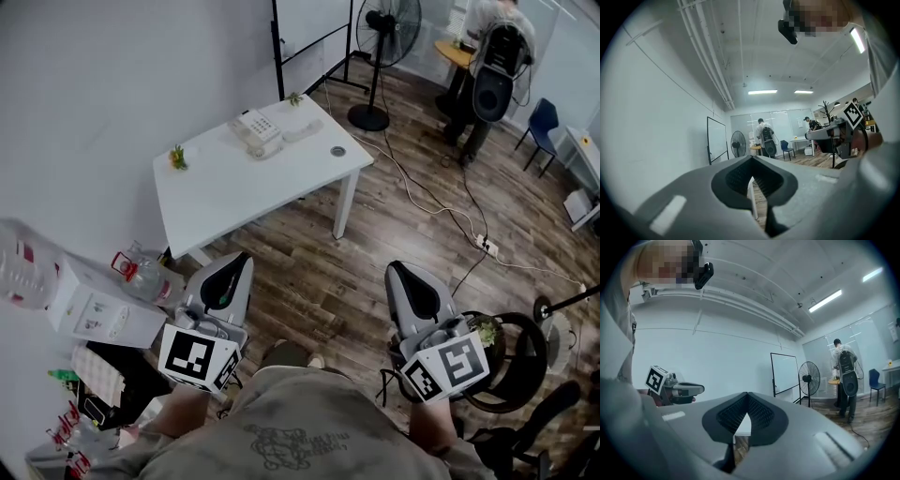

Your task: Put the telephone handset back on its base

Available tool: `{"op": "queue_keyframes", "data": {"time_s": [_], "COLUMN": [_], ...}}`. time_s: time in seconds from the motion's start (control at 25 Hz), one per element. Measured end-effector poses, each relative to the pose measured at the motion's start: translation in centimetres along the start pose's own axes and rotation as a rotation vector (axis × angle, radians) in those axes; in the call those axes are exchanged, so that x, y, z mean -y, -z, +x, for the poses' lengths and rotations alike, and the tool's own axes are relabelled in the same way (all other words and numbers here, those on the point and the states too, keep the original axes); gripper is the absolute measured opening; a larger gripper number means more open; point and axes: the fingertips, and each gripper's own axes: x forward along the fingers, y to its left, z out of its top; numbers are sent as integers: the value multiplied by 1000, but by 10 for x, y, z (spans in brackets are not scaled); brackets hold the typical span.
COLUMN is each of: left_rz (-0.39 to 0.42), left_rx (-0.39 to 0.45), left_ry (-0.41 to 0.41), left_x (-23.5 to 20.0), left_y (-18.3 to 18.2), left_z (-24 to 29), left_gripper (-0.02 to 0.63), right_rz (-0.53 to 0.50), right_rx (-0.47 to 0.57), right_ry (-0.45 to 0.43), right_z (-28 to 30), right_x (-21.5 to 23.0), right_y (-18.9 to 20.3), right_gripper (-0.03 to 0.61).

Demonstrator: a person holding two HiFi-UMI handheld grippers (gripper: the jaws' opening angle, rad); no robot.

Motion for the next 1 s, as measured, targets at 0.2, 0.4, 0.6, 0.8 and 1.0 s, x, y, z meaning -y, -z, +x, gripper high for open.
{"op": "queue_keyframes", "data": {"time_s": [0.2,0.4,0.6,0.8,1.0], "left_rz": [6,11,4,18,6], "left_rx": [48,31,20,2,-10], "left_ry": [-84,-106,-93,-103,-103], "left_x": [-14,-26,-35,-51,-76], "left_y": [-7,1,7,13,24], "left_z": [-1,9,31,63,100], "left_gripper": [157,195,196,196,196], "right_rz": [-10,-8,-3,-14,-27], "right_rx": [40,51,20,-6,-43], "right_ry": [83,125,127,120,111], "right_z": [-4,1,17,48,89], "right_x": [15,30,41,60,81], "right_y": [-4,-3,7,10,16], "right_gripper": [60,264,255,255,253]}}
